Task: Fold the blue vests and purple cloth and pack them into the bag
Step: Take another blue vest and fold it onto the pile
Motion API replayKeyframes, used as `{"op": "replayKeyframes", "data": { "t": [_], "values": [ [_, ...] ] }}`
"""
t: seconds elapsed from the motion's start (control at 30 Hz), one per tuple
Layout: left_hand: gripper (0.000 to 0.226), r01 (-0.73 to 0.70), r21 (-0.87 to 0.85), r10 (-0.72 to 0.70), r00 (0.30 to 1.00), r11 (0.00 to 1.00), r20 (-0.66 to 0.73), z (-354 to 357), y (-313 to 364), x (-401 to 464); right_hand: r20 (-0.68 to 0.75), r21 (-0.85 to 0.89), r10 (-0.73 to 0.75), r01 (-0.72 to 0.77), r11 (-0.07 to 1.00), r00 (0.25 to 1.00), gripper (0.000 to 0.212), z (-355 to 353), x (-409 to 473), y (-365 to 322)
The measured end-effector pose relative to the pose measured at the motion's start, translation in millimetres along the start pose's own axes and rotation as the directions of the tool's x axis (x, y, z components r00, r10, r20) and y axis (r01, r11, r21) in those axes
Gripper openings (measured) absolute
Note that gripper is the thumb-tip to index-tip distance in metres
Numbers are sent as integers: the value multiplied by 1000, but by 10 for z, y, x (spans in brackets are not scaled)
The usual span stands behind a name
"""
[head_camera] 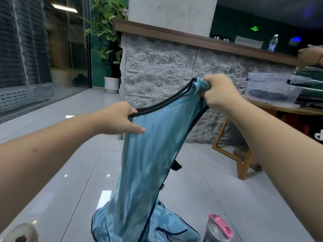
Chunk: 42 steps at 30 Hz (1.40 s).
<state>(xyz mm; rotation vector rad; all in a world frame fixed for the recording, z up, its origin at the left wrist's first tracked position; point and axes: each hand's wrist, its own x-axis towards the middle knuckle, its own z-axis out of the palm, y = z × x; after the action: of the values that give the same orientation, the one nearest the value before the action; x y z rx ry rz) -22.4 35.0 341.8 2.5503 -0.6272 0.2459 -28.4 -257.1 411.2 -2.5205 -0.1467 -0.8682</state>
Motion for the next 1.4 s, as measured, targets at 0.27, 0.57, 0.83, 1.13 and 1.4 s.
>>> {"op": "replayKeyframes", "data": {
  "t": [0.27,0.57,0.83,1.13,1.4],
  "values": [
    [15,4,-118,-3,1000,993,9,-85,-8,-66,-106,-31,67,-70,997,992,17,65,-1,-16],
    [66,117,-701,-92,993,703,74,160,-216,-8,-238,162,172,-136,977,956,31,157,56,61],
    [33,541,-775,-139,839,326,527,474,-139,-215,-159,444,252,-159,882,955,35,395,144,57],
    [24,500,-853,-74,866,150,495,608,123,-191,124,446,481,-482,755,868,31,1152,160,621],
    [39,360,-930,-203,919,78,339,621,119,4,882,195,327,-895,401,339,84,1672,-1054,950]
  ]
}}
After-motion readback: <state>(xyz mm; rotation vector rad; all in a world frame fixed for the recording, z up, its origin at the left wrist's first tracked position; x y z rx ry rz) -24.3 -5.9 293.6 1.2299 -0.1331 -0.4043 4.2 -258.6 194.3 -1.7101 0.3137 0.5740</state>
